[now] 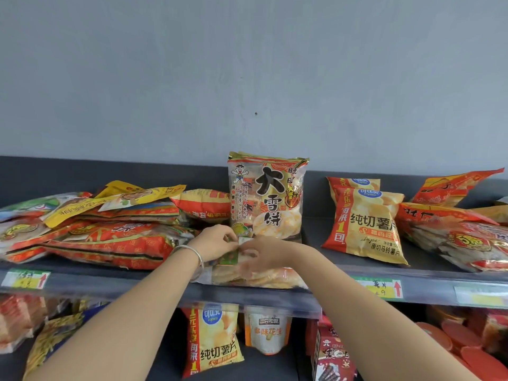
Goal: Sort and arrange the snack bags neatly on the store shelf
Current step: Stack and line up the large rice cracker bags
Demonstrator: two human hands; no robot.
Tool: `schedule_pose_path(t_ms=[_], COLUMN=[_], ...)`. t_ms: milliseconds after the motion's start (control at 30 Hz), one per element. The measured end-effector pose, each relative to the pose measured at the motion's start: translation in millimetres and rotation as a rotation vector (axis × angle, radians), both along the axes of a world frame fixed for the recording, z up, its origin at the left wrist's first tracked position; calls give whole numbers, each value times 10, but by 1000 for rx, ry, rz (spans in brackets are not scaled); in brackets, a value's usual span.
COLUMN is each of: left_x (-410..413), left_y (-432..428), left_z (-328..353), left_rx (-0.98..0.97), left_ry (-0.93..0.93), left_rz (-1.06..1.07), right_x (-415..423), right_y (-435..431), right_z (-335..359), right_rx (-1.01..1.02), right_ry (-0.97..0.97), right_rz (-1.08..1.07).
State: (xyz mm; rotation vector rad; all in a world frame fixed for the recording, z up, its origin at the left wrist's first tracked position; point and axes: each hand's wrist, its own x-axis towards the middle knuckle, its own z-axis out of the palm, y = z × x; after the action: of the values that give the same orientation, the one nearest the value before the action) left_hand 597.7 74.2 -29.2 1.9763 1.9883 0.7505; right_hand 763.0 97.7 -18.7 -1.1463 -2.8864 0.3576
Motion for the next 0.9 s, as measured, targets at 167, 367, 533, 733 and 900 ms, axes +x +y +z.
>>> schedule_pose_path(t_ms=[167, 367, 533, 733, 900], left_x=[14, 24, 41, 90, 143], left_y=[-159, -348, -410, -186, 22], left_z=[-72, 206, 496, 198, -6], left_rx=[18, 391, 764, 405, 217], left_ry=[35, -338, -807, -876, -916], left_rz=[-11, 130, 168, 142, 109], right_x=[7, 135, 310, 459, 550], right_y=[-191, -195, -97, 9, 103], right_z=[-127, 97, 306, 476, 453], right_rx=[204, 484, 500, 236, -201], right_ry=[-225, 97, 394, 796, 1318], right_rz=[-49, -95, -271, -361, -338])
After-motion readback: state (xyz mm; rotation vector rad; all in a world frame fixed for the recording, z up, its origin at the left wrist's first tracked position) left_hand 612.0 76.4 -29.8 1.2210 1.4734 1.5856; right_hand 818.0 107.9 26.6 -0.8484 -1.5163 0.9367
